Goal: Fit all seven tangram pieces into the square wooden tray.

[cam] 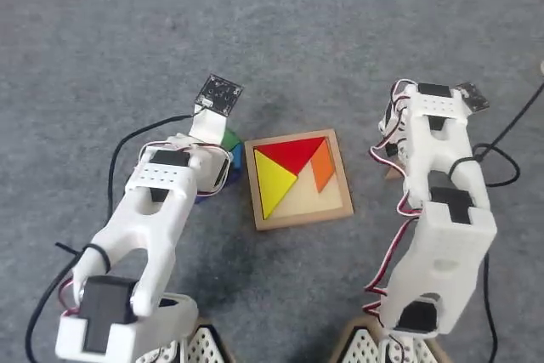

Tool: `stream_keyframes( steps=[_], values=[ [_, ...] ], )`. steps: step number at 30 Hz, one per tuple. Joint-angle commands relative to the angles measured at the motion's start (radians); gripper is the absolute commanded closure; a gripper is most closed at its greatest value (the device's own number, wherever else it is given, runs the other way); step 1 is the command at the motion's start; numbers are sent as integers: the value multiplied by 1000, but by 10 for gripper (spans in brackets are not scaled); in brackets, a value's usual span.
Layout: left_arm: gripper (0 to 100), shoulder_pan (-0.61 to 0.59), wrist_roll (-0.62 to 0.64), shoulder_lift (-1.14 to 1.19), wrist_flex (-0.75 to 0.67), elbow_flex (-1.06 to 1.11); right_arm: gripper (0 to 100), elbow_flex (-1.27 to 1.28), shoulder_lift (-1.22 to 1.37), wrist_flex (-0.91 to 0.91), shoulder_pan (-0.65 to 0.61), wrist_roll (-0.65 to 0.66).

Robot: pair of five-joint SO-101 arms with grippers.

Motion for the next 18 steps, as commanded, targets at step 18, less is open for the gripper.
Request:
stream_keyframes(
  steps=[18],
  values=[
    [855, 0, 2, -48, -20, -8, 853, -6, -4, -10, 5, -3]
  ],
)
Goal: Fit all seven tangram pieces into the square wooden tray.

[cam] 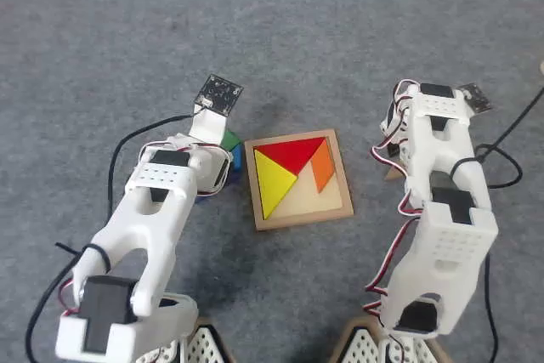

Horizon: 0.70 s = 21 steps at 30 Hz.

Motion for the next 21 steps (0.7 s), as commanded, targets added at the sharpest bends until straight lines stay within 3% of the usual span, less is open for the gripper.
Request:
stream_keyframes(
  steps=[1, 10, 21],
  values=[
    [855, 0, 2, -48, -20, -8, 862, -8, -4, -10, 1, -2],
    [855, 0, 2, -48, -20, -8, 864, -8, -13, 21, -1, 0],
    [855, 0, 2, -48, -20, -8, 869, -103, -50, 166, -54, 213]
  ],
)
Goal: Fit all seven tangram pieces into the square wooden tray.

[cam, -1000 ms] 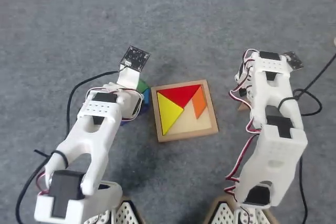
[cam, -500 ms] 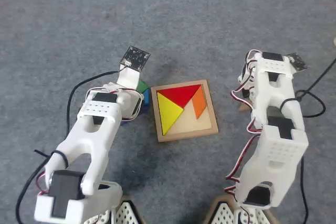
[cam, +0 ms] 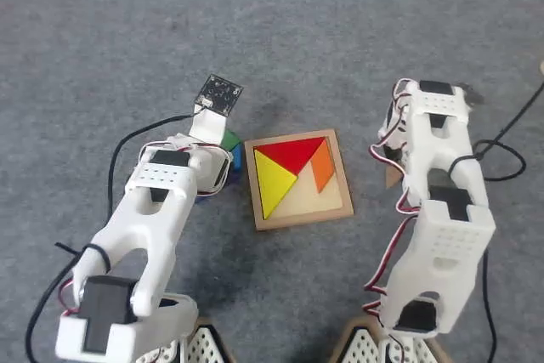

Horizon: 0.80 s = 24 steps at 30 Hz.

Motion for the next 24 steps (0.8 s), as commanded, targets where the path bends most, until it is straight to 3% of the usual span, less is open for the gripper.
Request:
stream_keyframes(
  steps=[1, 13, 21, 24],
  values=[
    [855, 0, 2, -48, -20, -8, 869, -52, -51, 36, -30, 74],
    [855, 0, 2, -46, -20, -7, 870, -68, -56, 61, -71, 362],
    [855, 0, 2, -46, -20, -7, 864, -149, -56, 168, -102, 423],
    [855, 0, 2, -46, -20, -7, 805, -146, -50, 180, -102, 540]
  ],
)
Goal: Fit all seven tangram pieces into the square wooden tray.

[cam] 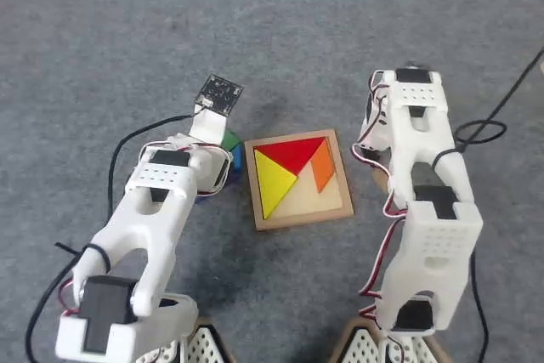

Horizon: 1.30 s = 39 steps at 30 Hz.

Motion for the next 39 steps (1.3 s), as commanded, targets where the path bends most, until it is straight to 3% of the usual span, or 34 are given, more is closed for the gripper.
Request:
stream_keyframes(
  steps=[1, 6, 12, 17, 30, 34, 39],
  values=[
    [855, 0, 2, -46, -20, -7, 772, -35, -51, 24, -10, 123],
    [855, 0, 2, -46, -20, -7, 673, 0, -50, 16, -10, 147],
    [855, 0, 2, -46, -20, -7, 692, 6, -50, 12, -54, 150],
    [855, 0, 2, -46, -20, -5, 718, 6, -7, 13, -110, 245],
    [855, 0, 2, -46, -20, -5, 747, 2, 48, -24, -47, 187],
    [855, -2, 2, -46, -20, -5, 827, 3, 48, -19, -48, 193],
    [855, -2, 2, -46, -20, -5, 830, 3, 48, -15, -48, 195]
  ],
)
